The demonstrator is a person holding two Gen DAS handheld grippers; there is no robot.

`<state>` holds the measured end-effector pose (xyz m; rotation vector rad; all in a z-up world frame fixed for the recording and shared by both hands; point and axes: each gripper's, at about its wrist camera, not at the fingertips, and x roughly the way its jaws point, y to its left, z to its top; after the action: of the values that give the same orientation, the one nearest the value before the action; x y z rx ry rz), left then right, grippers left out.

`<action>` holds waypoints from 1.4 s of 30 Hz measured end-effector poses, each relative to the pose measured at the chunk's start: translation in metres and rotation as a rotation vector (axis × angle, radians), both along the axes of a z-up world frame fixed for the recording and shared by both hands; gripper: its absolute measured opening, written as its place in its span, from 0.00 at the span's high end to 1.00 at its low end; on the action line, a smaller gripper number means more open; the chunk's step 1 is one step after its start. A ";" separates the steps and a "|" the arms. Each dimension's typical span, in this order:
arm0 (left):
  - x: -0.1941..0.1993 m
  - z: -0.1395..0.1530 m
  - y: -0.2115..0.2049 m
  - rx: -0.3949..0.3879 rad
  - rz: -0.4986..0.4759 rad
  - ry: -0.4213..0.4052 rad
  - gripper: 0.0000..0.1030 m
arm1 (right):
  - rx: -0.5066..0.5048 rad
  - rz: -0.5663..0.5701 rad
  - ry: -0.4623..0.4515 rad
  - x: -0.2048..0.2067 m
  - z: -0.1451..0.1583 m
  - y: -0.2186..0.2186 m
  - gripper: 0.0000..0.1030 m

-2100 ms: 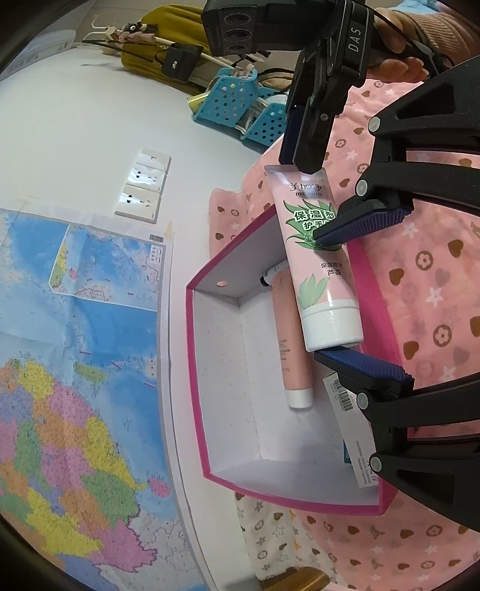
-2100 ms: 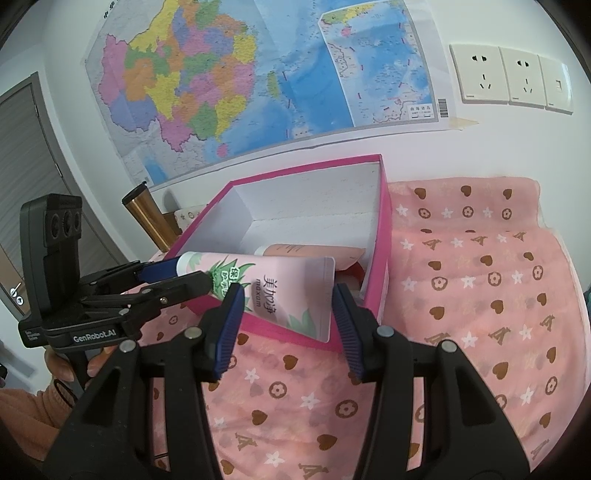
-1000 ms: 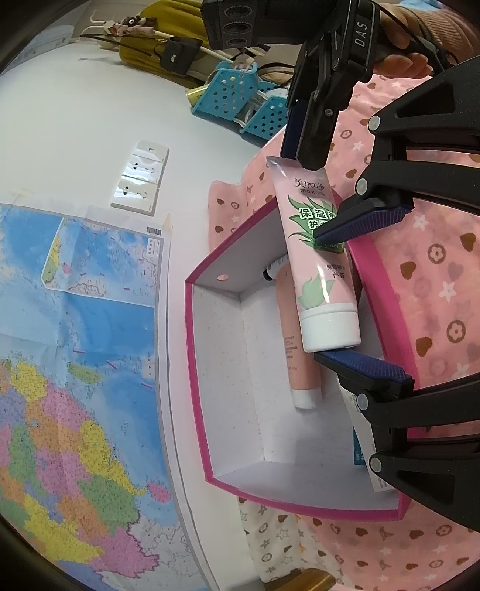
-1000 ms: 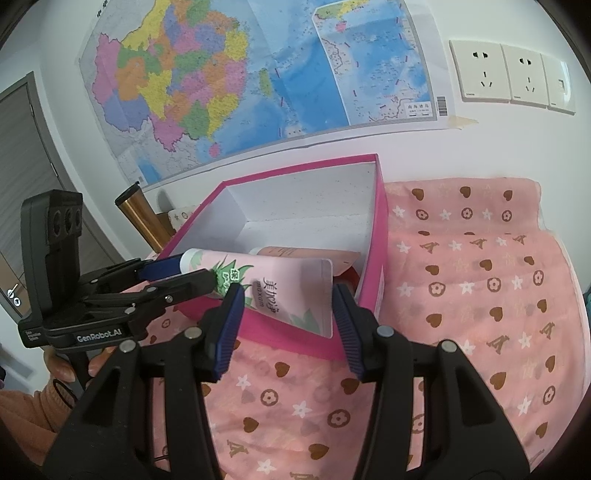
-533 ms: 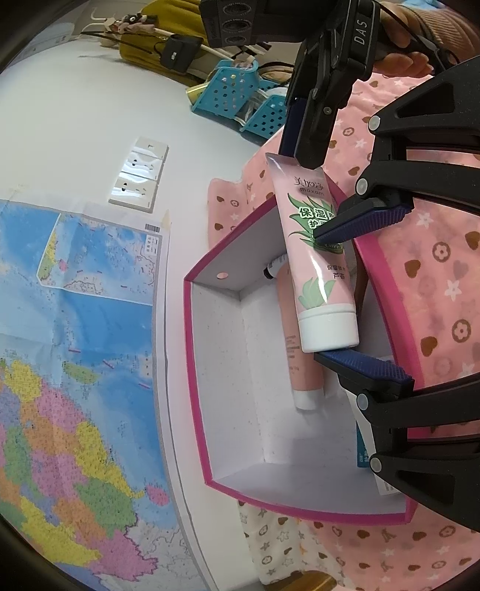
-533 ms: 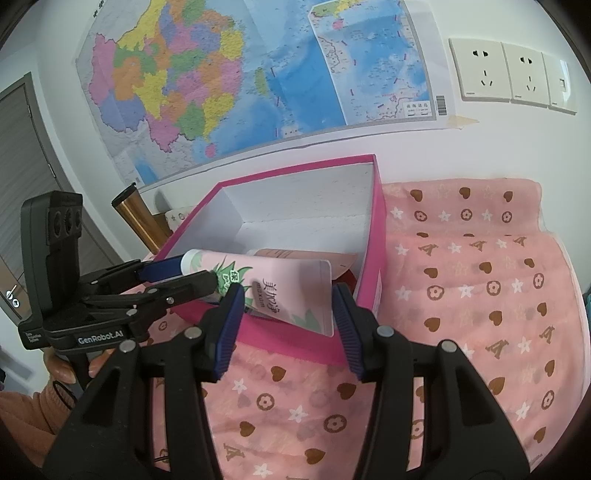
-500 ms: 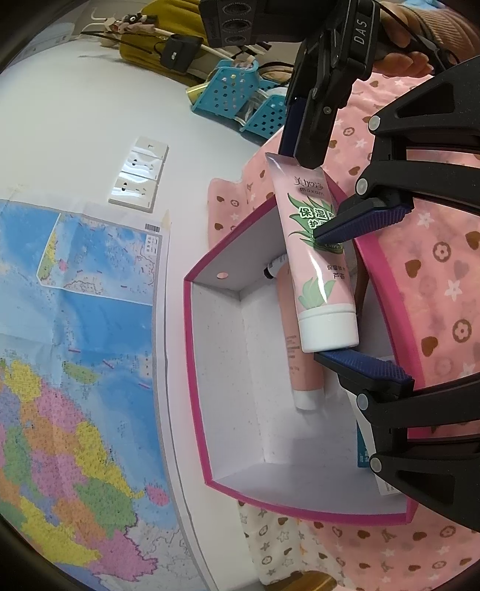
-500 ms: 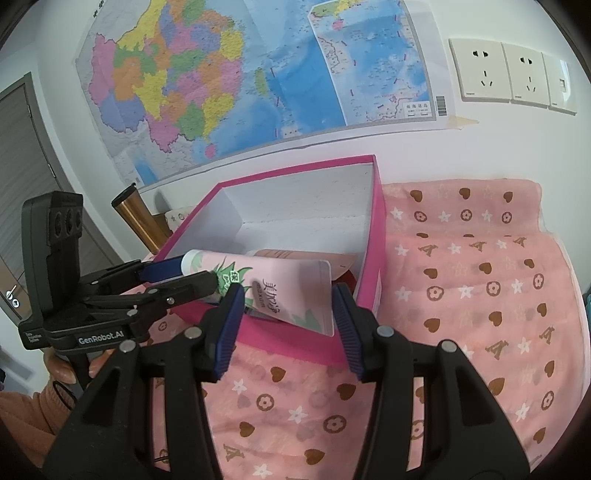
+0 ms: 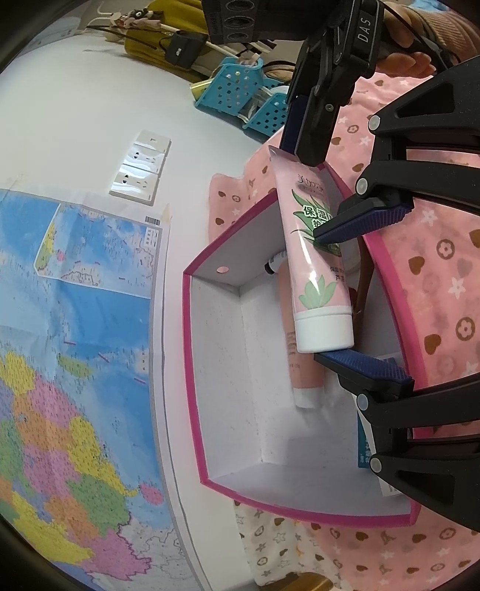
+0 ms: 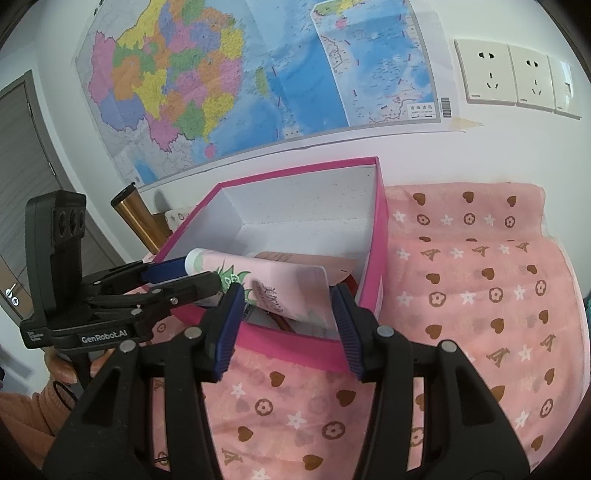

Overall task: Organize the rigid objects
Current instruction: 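Lower the aloe tube into the magenta box beside the other items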

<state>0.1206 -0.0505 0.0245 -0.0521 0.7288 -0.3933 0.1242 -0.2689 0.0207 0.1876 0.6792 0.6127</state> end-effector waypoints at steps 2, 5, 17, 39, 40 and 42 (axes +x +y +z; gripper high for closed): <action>0.001 0.000 0.001 0.000 0.002 0.002 0.43 | 0.000 0.002 0.002 0.001 0.000 0.001 0.49; 0.001 -0.001 0.001 0.000 0.004 0.005 0.43 | -0.003 0.004 0.003 0.004 -0.001 0.002 0.49; 0.005 -0.003 0.003 -0.003 0.010 0.015 0.43 | -0.014 0.005 0.010 0.008 -0.003 0.004 0.49; 0.013 -0.010 0.003 -0.011 0.016 0.048 0.43 | -0.040 0.001 0.036 0.017 -0.007 0.009 0.49; 0.014 -0.010 0.003 -0.012 0.017 0.050 0.43 | -0.040 0.001 0.038 0.018 -0.007 0.009 0.49; 0.014 -0.011 0.003 -0.012 0.018 0.052 0.43 | -0.041 0.000 0.040 0.018 -0.008 0.009 0.49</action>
<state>0.1348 -0.0474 0.0137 -0.0807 0.7770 -0.3808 0.1422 -0.2596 0.0128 0.1618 0.7301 0.5957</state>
